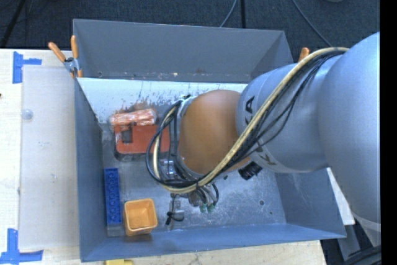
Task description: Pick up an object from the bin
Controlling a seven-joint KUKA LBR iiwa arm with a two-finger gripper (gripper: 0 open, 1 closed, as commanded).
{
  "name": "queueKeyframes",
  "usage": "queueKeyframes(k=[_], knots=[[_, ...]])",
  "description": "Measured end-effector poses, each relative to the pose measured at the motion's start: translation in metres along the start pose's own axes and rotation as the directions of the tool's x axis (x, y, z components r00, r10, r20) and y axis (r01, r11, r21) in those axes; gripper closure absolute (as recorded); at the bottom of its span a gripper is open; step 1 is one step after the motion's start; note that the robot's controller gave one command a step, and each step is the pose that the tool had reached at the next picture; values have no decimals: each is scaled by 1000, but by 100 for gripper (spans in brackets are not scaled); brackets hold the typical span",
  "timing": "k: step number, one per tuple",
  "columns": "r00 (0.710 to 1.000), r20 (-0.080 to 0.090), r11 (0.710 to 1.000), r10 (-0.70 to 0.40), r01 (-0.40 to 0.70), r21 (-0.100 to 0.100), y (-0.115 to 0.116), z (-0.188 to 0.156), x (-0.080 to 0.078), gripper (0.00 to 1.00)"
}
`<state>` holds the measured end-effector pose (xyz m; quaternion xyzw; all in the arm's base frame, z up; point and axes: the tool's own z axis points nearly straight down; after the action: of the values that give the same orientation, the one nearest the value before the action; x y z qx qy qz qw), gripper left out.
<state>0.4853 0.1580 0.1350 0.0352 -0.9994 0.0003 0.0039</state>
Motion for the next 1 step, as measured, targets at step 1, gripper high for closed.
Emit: queueKeyframes(k=[1], knots=[[997,3,997,-71,71,-2,35,10,-6,0]])
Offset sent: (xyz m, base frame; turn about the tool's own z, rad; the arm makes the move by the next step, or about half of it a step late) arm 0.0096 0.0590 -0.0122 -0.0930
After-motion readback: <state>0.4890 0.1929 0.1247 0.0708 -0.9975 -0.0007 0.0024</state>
